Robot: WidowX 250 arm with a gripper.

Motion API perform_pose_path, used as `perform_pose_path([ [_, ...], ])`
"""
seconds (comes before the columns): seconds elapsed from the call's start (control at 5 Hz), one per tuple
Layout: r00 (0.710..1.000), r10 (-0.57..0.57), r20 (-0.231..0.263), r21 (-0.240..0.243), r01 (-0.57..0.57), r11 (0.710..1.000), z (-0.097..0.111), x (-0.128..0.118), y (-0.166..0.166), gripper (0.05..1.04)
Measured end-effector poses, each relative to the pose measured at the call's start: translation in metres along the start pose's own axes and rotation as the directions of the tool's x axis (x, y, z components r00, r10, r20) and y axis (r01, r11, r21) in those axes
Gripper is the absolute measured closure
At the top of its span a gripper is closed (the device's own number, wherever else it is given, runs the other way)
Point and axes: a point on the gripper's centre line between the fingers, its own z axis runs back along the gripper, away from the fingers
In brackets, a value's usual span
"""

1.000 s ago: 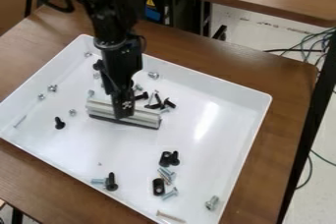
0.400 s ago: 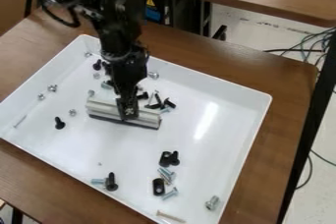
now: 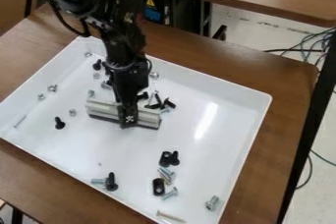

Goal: Sweep into pile

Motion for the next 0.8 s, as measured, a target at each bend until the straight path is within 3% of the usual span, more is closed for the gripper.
perform_pose_path([
  [0.2,1.0,0.001,-0.013,-0.005,-0.001,1.0,-0.0057,-0.0006,0.0009,0.141],
  [0.6,1.0,0.004,-0.025,0.002,-0.004,1.0,-0.0077,-0.0013,0.0033,0.652],
  [0.8,0.998,0.015,-0.064,-0.009,-0.015,1.0,-0.0045,-0.0027,0.0024,0.727],
])
